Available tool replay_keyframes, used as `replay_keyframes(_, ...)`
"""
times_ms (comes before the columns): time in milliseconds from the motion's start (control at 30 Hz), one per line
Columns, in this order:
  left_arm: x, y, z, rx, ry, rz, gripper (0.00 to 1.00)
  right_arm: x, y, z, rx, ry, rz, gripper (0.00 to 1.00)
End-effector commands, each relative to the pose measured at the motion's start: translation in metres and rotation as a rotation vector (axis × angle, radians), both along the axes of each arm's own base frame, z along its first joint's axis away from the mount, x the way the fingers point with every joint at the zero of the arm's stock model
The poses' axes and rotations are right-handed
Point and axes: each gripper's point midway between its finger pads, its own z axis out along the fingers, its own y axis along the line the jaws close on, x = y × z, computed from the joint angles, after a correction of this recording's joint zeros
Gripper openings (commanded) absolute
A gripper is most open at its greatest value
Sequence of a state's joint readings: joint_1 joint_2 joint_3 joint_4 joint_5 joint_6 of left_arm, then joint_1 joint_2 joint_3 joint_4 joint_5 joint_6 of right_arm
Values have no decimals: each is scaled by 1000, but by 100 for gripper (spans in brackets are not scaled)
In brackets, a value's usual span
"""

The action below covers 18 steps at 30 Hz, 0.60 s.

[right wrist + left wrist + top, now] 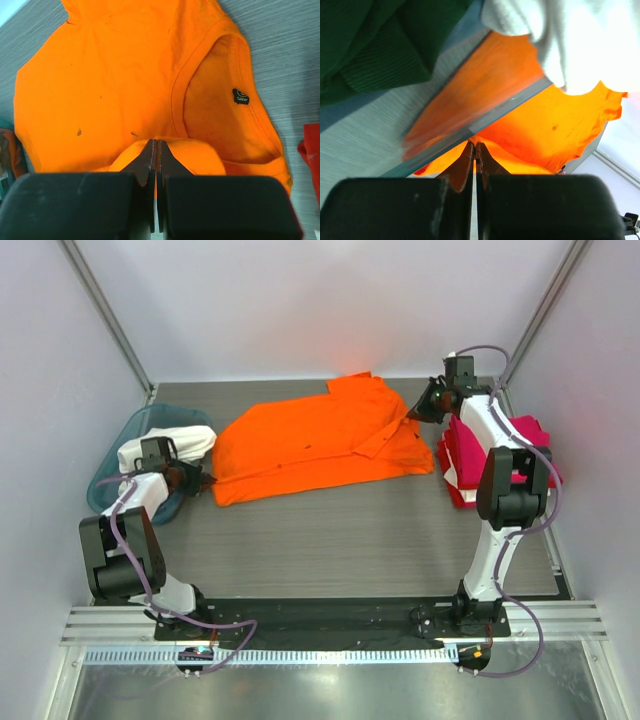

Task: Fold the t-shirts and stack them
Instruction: Fold the tshirt

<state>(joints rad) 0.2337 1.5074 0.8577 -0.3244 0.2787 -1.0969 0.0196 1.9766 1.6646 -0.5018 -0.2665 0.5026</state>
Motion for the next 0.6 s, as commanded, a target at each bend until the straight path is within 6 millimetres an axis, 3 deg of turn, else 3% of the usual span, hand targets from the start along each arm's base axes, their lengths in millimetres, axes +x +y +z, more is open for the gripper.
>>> replay_keyframes(0,23,6,18,46,-75,12,0,14,2,16,-19,-55,11,1)
replay_keyframes(267,35,-7,16,30,-67,-17,0,22,-2,3,-37,-36,4,1)
replay_keyframes(567,40,-2,26,58,-84,6,0,31,-1,1,-28,-38,7,1)
